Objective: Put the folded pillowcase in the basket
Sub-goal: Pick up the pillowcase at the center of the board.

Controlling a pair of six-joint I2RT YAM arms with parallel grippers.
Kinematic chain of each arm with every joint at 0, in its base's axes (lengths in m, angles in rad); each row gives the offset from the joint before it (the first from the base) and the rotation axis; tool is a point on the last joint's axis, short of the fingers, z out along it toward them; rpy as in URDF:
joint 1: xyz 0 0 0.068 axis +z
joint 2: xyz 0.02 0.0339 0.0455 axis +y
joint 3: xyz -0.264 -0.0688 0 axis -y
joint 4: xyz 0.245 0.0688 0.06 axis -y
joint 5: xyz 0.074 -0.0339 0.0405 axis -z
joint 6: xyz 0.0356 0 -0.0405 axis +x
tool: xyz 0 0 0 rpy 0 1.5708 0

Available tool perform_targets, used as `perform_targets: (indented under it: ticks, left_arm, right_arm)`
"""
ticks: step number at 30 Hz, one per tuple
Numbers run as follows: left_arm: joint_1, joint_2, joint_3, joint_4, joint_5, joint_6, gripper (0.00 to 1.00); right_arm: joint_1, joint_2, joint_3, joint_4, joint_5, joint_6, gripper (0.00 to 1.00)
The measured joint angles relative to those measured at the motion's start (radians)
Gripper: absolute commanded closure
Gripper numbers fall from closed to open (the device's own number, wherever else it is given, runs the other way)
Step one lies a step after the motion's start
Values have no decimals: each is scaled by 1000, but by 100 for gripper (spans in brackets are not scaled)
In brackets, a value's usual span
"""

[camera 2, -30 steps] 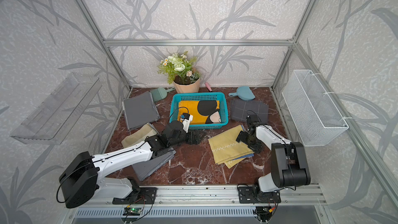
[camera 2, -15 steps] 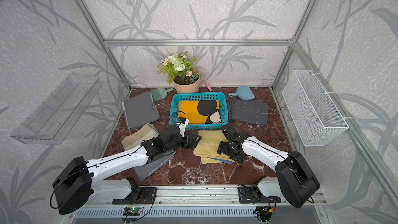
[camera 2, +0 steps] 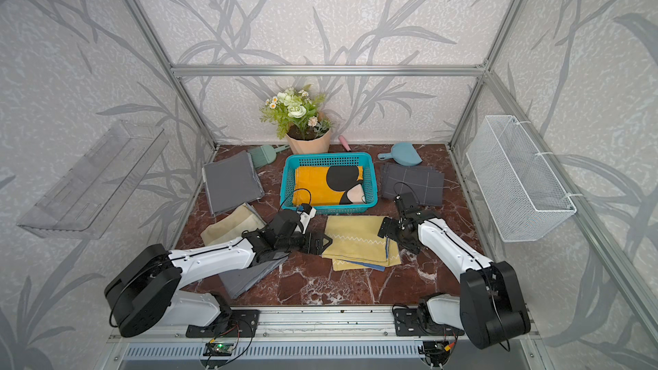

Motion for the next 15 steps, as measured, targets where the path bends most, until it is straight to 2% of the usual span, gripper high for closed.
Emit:
perform_targets:
  ticks: [5, 15]
  left_arm:
    - [3, 84, 1, 40, 83, 5, 0]
    - [1, 151, 17, 116, 153, -5, 0]
  right_arm:
    - [-10, 113, 17, 51, -70, -69, 1]
    - [-10, 87, -35, 186, -197, -97, 1]
